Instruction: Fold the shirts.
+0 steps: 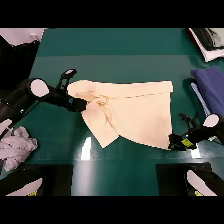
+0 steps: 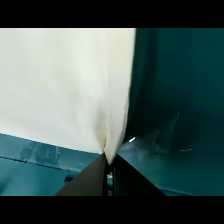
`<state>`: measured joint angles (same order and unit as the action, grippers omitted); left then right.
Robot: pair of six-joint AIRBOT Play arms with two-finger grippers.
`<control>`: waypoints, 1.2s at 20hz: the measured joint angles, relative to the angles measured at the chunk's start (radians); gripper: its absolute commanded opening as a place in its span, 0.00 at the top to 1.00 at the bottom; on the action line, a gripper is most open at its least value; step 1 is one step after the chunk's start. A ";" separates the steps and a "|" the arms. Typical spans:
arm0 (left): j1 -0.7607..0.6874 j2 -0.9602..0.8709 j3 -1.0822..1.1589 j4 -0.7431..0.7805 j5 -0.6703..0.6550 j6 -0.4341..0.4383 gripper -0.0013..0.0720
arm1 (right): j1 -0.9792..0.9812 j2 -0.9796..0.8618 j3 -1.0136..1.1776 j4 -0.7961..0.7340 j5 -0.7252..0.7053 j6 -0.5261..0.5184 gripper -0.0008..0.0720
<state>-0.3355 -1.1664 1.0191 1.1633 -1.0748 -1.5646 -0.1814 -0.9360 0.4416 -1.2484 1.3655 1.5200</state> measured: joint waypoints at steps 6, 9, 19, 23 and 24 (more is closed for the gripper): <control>0.000 0.000 0.157 0.002 -0.051 0.001 0.95 | 0.000 0.154 0.142 -0.005 -0.033 -0.005 0.97; 0.000 0.000 0.374 0.002 -0.108 0.003 0.95 | 0.000 0.248 0.320 -0.003 -0.094 -0.006 0.97; 0.000 0.106 1.122 0.000 -0.140 0.019 0.95 | 0.000 0.227 1.131 -0.007 -0.272 -0.019 0.97; 0.000 0.249 1.173 0.007 -0.052 0.019 0.95 | 0.000 0.122 1.453 -0.009 -0.153 -0.027 0.97; 0.000 0.280 1.178 0.006 -0.033 0.019 0.95 | -0.001 0.102 1.516 -0.009 -0.127 -0.027 0.97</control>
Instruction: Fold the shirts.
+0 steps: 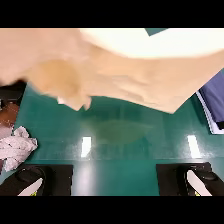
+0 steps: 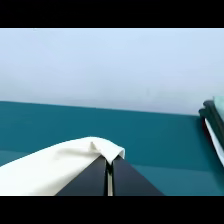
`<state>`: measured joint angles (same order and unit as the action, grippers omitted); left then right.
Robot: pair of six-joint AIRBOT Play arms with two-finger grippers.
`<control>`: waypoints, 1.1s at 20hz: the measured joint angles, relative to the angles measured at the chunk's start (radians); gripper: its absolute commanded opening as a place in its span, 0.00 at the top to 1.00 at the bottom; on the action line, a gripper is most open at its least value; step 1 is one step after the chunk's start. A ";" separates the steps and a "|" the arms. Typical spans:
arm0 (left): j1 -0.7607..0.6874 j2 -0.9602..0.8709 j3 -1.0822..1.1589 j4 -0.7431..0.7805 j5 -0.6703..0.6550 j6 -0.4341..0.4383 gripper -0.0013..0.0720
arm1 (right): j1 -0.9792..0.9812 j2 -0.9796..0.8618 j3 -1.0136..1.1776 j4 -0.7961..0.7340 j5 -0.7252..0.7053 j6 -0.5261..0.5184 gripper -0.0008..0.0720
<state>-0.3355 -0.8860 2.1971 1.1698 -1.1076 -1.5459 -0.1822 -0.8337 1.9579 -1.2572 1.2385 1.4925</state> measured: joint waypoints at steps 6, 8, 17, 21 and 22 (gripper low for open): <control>0.000 0.088 -0.019 0.077 -0.006 -0.023 0.95 | 0.000 -0.005 0.093 -0.150 0.065 0.032 0.97; 0.000 0.093 -0.091 0.177 -0.076 -0.053 0.95 | 0.000 0.005 0.053 -0.223 0.088 0.055 0.97; 0.026 -0.115 -0.495 0.485 -0.230 -0.072 0.95 | 0.000 -0.336 0.021 -0.271 0.460 0.087 0.97; 0.108 -0.310 -0.538 0.494 -0.182 -0.057 0.95 | 0.000 -0.505 -0.102 -0.225 0.441 0.087 0.97; 0.131 -0.359 -0.543 0.488 -0.160 -0.048 0.95 | 0.000 -0.539 -0.134 -0.221 0.405 0.084 0.97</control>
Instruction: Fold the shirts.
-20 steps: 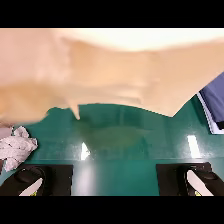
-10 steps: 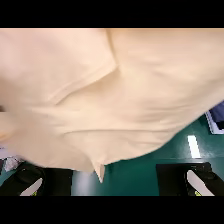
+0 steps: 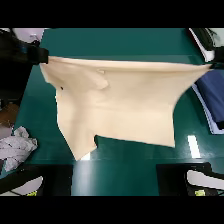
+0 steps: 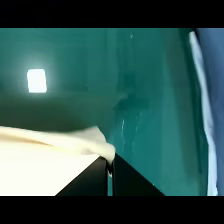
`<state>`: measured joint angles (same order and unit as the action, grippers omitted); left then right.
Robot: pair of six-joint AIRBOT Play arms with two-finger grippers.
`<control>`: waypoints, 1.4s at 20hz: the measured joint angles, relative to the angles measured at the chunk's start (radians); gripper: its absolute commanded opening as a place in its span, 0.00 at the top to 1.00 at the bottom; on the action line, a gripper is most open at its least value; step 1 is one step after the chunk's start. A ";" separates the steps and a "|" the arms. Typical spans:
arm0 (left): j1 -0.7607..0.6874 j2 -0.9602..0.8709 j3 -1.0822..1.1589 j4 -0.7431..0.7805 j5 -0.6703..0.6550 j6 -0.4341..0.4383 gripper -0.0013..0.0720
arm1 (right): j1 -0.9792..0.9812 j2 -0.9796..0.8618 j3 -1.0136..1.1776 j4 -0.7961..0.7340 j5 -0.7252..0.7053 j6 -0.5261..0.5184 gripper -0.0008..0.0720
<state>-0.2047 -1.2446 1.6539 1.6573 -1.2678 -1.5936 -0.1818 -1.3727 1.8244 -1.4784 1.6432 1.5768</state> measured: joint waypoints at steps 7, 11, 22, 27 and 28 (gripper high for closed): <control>0.066 -0.217 -0.011 -0.036 0.215 0.084 0.95 | 0.010 -0.166 -0.135 0.018 -0.351 0.008 0.97; 0.072 -0.264 -0.012 -0.009 0.314 0.100 0.95 | 0.034 -0.221 -0.149 0.018 -0.453 0.015 0.98; 0.134 -0.351 -0.031 0.069 0.042 0.107 0.95 | 0.167 -0.269 -0.311 0.020 -0.368 0.018 0.97; 0.183 -0.359 -0.075 0.020 -0.026 0.102 0.95 | 0.223 -0.269 -0.375 0.017 -0.402 0.019 0.97; 0.187 -0.360 -0.080 0.014 -0.035 0.102 0.78 | 0.232 -0.269 -0.380 0.019 -0.405 0.019 0.97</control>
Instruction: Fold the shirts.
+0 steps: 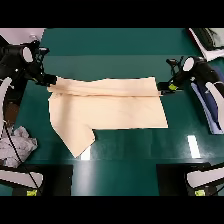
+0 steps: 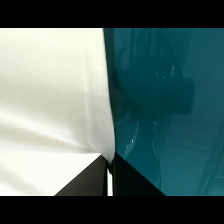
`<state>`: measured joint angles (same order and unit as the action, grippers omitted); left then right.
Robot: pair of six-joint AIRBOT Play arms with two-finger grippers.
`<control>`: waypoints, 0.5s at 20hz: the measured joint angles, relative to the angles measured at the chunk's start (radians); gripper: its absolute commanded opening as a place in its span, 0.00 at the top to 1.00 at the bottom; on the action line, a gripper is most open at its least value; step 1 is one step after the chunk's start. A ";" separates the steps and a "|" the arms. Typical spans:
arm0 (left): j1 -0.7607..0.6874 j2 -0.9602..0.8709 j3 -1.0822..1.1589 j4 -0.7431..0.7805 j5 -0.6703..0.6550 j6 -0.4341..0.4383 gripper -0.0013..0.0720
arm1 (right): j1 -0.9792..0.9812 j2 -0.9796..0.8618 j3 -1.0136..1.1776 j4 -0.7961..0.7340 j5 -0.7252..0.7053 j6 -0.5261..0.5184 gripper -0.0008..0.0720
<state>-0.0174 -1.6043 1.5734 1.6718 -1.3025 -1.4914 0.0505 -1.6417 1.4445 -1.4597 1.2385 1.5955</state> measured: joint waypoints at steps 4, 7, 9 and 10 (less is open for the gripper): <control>0.010 0.000 -0.011 -0.001 -0.039 -0.003 0.40 | 0.018 0.000 -0.008 0.040 0.013 0.000 0.47; 0.011 0.002 -0.013 0.018 -0.110 -0.002 0.40 | 0.016 0.014 -0.010 0.063 0.052 0.000 0.47; 0.011 0.019 -0.021 0.020 -0.155 -0.005 0.40 | 0.005 0.040 -0.010 0.069 0.073 0.000 0.47; 0.011 0.038 -0.033 0.017 -0.171 -0.017 0.40 | -0.003 0.061 -0.010 0.072 0.084 0.000 0.47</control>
<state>-0.0063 -1.5665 1.5406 1.6890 -1.4734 -1.5085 0.0471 -1.5803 1.4342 -1.3876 1.3224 1.5951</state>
